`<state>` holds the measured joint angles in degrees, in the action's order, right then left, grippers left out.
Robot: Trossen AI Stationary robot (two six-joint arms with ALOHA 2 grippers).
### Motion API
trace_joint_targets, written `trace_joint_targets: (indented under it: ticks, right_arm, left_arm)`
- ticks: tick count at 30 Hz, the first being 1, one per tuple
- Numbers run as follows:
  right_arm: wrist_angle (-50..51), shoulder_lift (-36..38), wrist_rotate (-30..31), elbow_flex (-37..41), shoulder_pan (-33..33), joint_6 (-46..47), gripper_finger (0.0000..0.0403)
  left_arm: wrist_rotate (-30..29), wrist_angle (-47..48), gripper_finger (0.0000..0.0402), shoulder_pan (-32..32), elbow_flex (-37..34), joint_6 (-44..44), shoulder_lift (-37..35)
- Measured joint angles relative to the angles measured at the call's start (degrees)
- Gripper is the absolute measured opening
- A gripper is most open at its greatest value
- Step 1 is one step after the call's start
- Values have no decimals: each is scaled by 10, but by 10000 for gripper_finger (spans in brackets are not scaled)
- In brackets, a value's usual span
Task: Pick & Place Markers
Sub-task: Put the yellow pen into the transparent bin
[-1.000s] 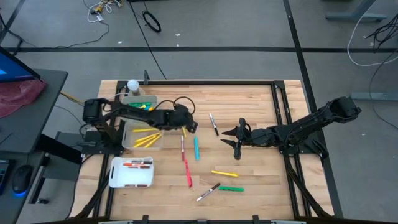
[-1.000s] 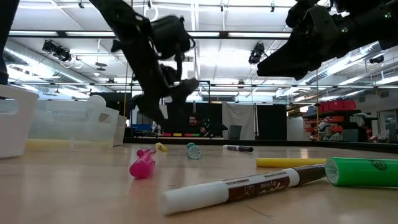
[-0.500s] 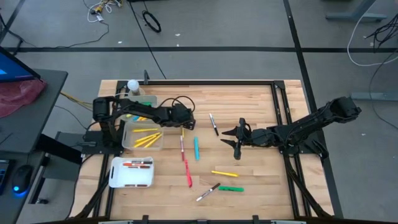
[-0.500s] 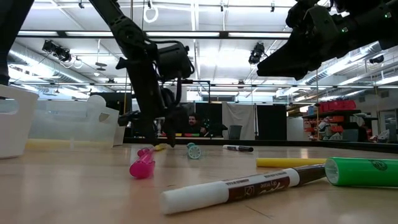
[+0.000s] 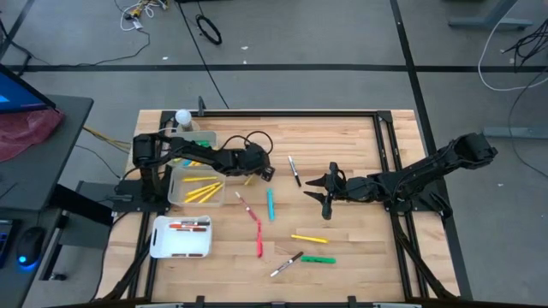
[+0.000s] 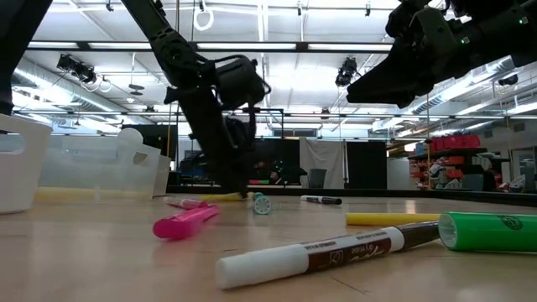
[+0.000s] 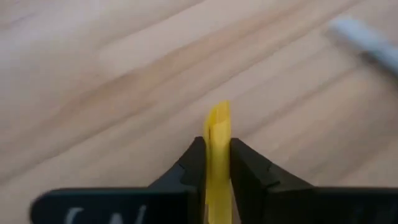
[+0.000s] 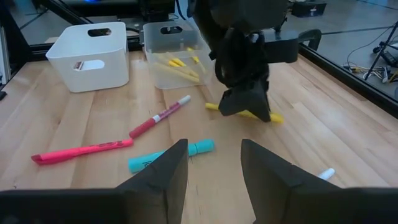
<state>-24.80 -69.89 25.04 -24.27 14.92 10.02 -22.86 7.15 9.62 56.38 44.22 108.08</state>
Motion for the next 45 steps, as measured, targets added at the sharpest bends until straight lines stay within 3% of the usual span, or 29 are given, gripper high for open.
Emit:
trace_joint_targets:
  ticks: [4, 8, 12, 15, 18, 22, 25, 32, 37, 40, 45]
  right_arm:
    - [0, 0, 0, 0, 0, 0, 149]
    - [1, 0, 0, 0, 0, 0, 149]
    - [0, 0, 0, 0, -2, 0, 149]
    - [0, 0, 0, 0, -2, 0, 149]
    - [-2, 0, 0, 0, -2, 1, 149]
    - [-8, -2, 0, 0, -2, 0, 149]
    - [-10, -2, 0, 0, -2, 0, 149]
    - [-11, -2, 0, 0, -2, 0, 149]
    - [-11, -2, 0, 0, -2, 0, 149]
    - [-13, -2, 0, 0, -2, 0, 149]
    - [-13, -2, 0, 0, -2, 0, 149]
  left_arm:
    - [1, -83, 49, -15, 9, -93, -9]
    - [1, -83, 49, -58, 58, -231, -42]
    - [-24, 22, 49, -139, 127, -423, -83]
    - [-95, 197, 49, -199, 187, -478, -102]
    - [-123, 427, 53, -241, 234, -433, -113]
    - [-108, 699, 52, -267, 249, -243, -130]
    - [-64, 789, 52, -268, 212, -140, -157]
    - [7, 685, 53, -245, 29, -129, -277]
    - [22, 530, 55, -206, -93, -168, -355]
    - [51, 438, 56, -172, -145, -212, -369]
    - [50, 356, 57, -116, -198, -243, -369]
